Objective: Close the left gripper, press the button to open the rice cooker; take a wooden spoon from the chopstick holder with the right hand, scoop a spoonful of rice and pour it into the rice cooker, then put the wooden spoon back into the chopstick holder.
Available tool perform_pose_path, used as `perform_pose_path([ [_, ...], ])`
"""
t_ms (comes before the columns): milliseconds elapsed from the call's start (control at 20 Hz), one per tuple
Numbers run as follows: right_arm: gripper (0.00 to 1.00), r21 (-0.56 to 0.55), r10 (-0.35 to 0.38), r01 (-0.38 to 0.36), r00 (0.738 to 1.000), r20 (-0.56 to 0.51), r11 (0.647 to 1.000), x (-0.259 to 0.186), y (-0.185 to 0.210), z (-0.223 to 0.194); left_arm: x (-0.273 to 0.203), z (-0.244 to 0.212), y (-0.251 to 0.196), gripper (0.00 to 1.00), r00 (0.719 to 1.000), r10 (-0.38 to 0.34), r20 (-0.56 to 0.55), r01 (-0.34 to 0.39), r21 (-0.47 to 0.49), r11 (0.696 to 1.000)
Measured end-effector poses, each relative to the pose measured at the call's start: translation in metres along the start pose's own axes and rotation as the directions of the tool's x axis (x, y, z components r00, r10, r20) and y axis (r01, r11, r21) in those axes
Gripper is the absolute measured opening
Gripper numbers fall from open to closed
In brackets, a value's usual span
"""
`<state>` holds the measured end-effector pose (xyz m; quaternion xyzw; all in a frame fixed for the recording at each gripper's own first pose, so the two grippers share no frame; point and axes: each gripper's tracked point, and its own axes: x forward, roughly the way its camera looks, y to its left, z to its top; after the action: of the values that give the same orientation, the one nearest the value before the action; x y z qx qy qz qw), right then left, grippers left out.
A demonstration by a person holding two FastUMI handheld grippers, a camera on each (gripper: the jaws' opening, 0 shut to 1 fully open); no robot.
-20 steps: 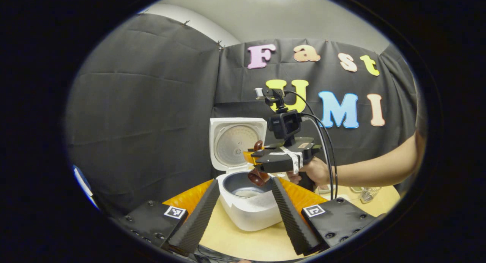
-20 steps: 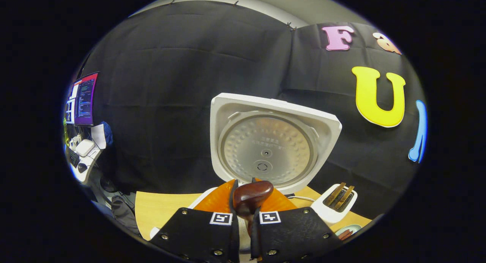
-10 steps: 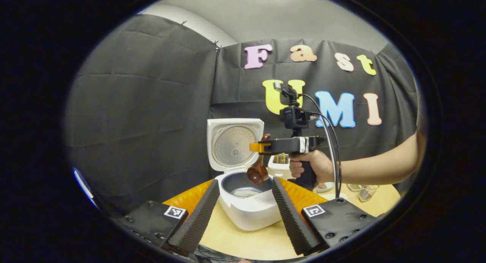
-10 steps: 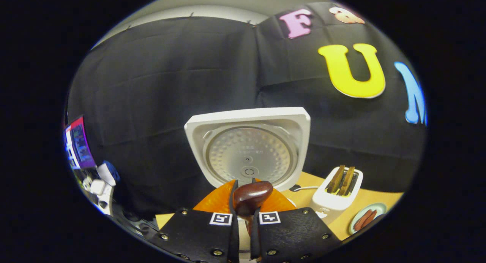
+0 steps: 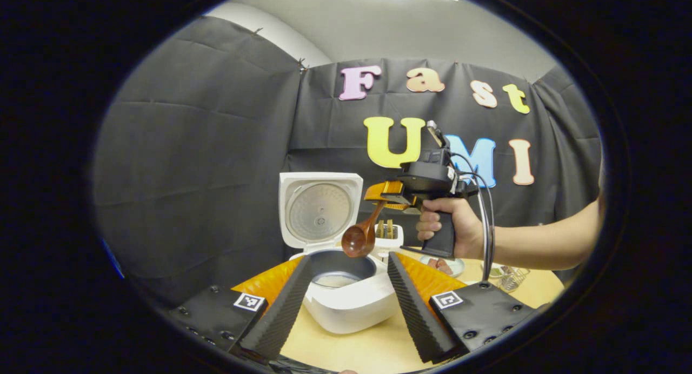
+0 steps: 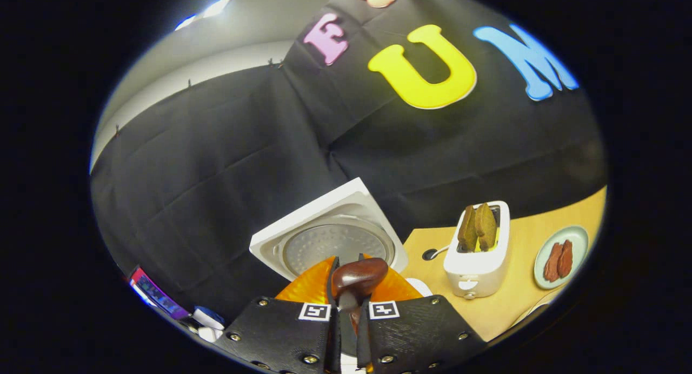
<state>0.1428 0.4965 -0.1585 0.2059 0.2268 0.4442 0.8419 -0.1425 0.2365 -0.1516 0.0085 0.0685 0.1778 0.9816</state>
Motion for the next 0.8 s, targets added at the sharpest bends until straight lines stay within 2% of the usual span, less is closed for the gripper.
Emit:
perform_pose_path([
  [200,0.11,0.104,-0.024,0.020,0.999,0.037,0.994,-0.026,-0.011,0.019,0.010,0.002,-0.021,0.94,0.998,-0.062,-0.004,0.062,-0.014,0.998],
  [250,0.11,0.100,-0.038,0.033,0.998,0.048,0.994,-0.039,-0.016,0.027,0.013,0.004,-0.026,0.96,0.997,-0.075,-0.003,0.075,-0.009,0.997],
  [400,0.12,0.098,-0.069,0.061,0.994,0.082,0.993,-0.074,-0.026,0.044,0.021,0.011,-0.038,0.96,0.996,-0.089,0.010,0.089,-0.002,0.996],
  [800,0.12,0.059,-0.164,0.157,0.972,0.167,0.986,-0.169,-0.056,0.070,0.041,0.024,-0.090,0.94,0.980,-0.199,0.029,0.198,0.022,0.980],
])
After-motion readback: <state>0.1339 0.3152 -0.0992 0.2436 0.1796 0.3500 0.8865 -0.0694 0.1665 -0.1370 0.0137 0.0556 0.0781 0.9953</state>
